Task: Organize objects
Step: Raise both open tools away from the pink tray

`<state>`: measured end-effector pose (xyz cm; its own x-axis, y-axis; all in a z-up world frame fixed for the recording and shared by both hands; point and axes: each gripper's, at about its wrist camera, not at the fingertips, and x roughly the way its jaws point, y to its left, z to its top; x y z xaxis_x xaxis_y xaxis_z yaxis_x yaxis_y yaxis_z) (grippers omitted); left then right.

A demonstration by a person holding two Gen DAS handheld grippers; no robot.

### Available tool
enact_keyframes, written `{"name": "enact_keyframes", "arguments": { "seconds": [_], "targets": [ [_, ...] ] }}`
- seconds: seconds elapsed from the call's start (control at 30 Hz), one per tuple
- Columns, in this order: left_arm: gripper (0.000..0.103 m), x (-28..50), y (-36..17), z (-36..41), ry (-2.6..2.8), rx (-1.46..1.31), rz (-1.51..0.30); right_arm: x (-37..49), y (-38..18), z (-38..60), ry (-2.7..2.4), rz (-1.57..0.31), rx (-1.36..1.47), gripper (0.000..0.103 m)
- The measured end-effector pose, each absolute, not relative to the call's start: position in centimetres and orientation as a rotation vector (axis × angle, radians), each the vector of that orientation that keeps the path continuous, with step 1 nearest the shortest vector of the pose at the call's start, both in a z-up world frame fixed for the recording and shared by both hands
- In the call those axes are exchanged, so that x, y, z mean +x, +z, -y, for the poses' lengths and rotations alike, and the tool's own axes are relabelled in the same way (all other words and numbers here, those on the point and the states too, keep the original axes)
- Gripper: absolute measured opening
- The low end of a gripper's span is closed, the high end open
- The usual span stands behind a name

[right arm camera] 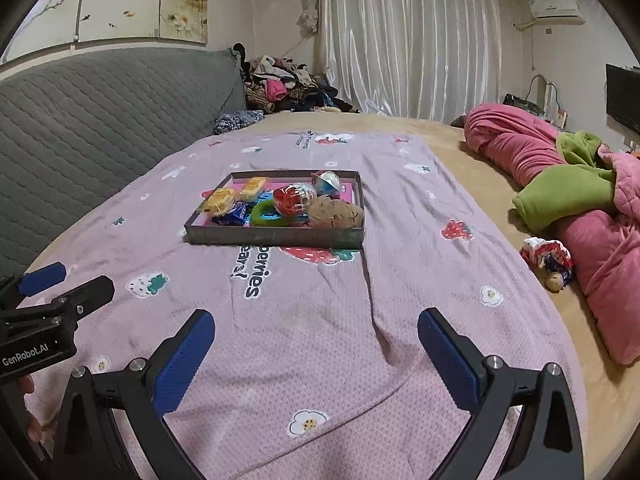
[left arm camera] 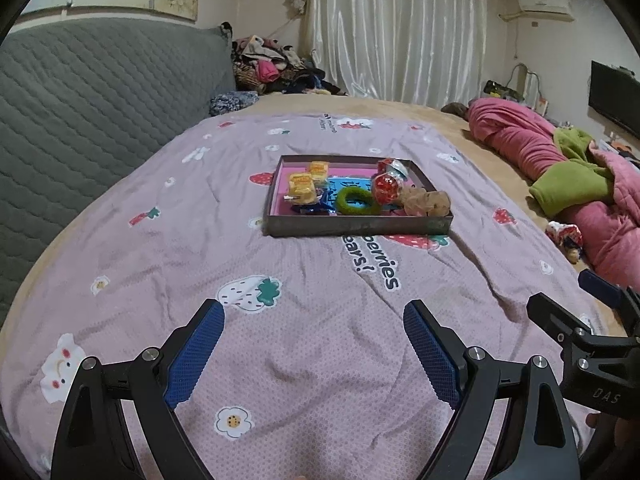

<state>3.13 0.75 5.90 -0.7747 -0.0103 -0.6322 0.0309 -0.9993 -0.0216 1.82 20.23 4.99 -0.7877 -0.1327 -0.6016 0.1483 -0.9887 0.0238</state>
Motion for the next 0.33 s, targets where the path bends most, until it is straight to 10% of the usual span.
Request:
{"name": "enact_keyframes", "arguments": {
  "seconds": [0.33],
  "targets": [
    [0.092, 2.97, 5.66, -0.58, -2.917, 1.032, -0.047, 1.90, 4.97, -20.01, -2.844, -0.067, 0.958, 0.102]
  ]
}}
